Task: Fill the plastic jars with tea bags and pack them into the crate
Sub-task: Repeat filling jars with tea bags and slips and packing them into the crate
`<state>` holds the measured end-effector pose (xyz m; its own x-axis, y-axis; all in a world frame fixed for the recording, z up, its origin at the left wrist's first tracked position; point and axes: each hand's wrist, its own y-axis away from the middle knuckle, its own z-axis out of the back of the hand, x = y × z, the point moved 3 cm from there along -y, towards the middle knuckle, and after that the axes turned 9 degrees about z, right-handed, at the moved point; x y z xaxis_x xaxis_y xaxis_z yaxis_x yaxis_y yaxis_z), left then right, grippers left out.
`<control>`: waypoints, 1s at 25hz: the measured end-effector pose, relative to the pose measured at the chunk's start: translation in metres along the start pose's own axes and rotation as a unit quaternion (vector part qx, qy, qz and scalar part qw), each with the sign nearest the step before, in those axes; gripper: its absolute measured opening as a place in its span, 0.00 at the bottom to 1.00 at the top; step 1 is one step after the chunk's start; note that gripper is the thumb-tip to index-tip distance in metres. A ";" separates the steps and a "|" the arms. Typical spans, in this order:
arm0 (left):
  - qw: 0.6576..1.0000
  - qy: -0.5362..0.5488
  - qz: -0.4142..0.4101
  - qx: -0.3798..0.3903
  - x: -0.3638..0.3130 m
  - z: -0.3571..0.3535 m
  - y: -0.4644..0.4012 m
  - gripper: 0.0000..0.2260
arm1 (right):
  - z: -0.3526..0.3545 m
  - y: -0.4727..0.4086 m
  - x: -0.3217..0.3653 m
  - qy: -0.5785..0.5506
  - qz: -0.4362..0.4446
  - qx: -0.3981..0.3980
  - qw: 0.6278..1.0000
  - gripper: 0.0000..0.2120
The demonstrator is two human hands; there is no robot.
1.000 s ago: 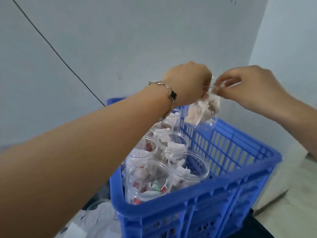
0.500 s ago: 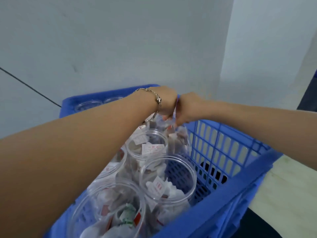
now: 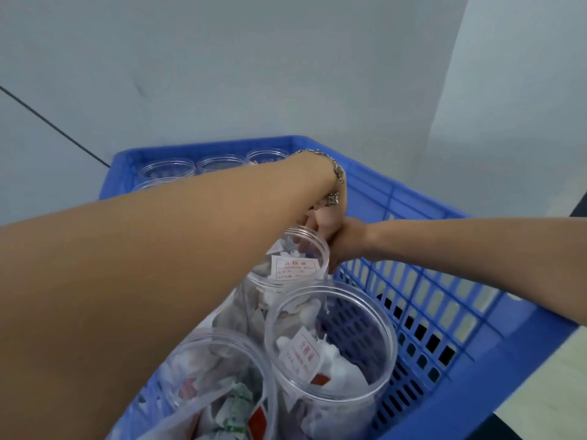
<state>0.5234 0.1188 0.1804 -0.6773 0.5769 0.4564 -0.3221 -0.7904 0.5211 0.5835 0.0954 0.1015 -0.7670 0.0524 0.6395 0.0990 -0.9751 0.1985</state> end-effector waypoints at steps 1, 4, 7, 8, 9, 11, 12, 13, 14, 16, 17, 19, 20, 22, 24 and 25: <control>1.000 -0.003 -0.002 -0.017 -0.001 0.002 0.001 0.13 | -0.002 0.000 -0.001 0.011 0.010 0.006 1.000 0.10; 0.998 -0.012 -0.001 -0.054 -0.007 0.001 0.006 0.11 | -0.006 0.004 -0.005 -0.013 0.008 0.013 1.000 0.13; 0.998 -0.034 0.002 -0.047 -0.014 -0.002 0.007 0.12 | -0.008 0.006 -0.011 -0.021 0.005 0.013 1.000 0.16; 0.998 -0.028 0.003 -0.057 -0.014 -0.002 0.009 0.12 | -0.008 0.005 -0.012 -0.024 -0.002 0.018 1.000 0.16; 0.997 -0.023 0.002 -0.068 -0.014 -0.002 0.010 0.11 | -0.008 0.005 -0.012 -0.022 -0.013 0.028 0.999 0.16; 0.996 -0.016 0.004 -0.090 -0.015 -0.001 0.011 0.10 | -0.007 0.006 -0.013 -0.005 -0.039 0.063 0.997 0.14; 0.995 -0.015 0.005 -0.094 -0.014 -0.002 0.012 0.10 | -0.007 0.005 -0.012 0.005 -0.047 0.077 0.996 0.13; 0.996 -0.012 0.005 -0.093 -0.012 -0.002 0.013 0.10 | -0.005 0.005 -0.011 0.008 -0.053 0.083 0.995 0.13; 0.996 -0.006 0.005 -0.090 -0.010 -0.003 0.013 0.10 | -0.003 0.004 -0.010 0.007 -0.059 0.086 0.994 0.12; 0.997 0.012 -0.002 -0.076 -0.006 -0.005 0.020 0.10 | 0.008 0.007 -0.005 0.008 -0.063 0.089 0.994 0.11; 0.996 0.029 -0.005 -0.080 -0.002 -0.004 0.025 0.11 | 0.016 0.009 0.001 0.004 -0.055 0.080 0.995 0.10; 0.989 0.083 0.002 -0.119 0.010 -0.001 0.046 0.13 | 0.036 0.019 0.018 -0.026 -0.012 0.036 0.999 0.09; 0.981 0.134 -0.014 -0.140 0.017 0.001 0.057 0.11 | 0.045 0.027 0.031 -0.054 0.016 0.009 0.998 0.10; 0.952 0.242 -0.074 -0.169 0.028 0.006 0.079 0.08 | 0.056 0.047 0.056 -0.121 0.052 -0.041 0.991 0.09; 0.921 0.314 -0.089 -0.211 0.044 0.001 0.107 0.11 | 0.056 0.072 0.082 -0.143 0.076 -0.088 0.983 0.05; 0.908 0.336 -0.090 -0.233 0.053 -0.006 0.123 0.11 | 0.051 0.084 0.096 -0.126 0.090 -0.114 0.981 0.04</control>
<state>0.4439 0.0511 0.2649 -0.7857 0.5742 -0.2302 -0.6073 -0.7868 0.1101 0.5509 0.0292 0.2176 -0.5669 -0.1009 0.8176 0.0515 -0.9949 -0.0871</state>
